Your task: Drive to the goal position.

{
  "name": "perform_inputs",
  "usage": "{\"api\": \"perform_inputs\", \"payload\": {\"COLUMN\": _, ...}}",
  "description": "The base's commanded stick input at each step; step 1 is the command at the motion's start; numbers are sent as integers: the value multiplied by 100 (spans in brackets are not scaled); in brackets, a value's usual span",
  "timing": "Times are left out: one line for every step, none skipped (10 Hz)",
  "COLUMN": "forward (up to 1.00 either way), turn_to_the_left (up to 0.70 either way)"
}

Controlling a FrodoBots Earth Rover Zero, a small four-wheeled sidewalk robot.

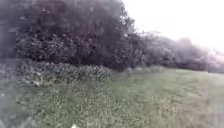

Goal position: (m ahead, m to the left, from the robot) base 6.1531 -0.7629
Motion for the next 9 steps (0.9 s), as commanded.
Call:
{"api": "perform_inputs", "payload": {"forward": 70, "turn_to_the_left": -35}}
{"api": "perform_inputs", "payload": {"forward": 70, "turn_to_the_left": -35}}
{"api": "perform_inputs", "payload": {"forward": 70, "turn_to_the_left": -35}}
{"api": "perform_inputs", "payload": {"forward": 70, "turn_to_the_left": -35}}
{"api": "perform_inputs", "payload": {"forward": 0, "turn_to_the_left": -70}}
{"api": "perform_inputs", "payload": {"forward": 0, "turn_to_the_left": -70}}
{"api": "perform_inputs", "payload": {"forward": 0, "turn_to_the_left": -70}}
{"api": "perform_inputs", "payload": {"forward": 0, "turn_to_the_left": -70}}
{"api": "perform_inputs", "payload": {"forward": 0, "turn_to_the_left": -70}}
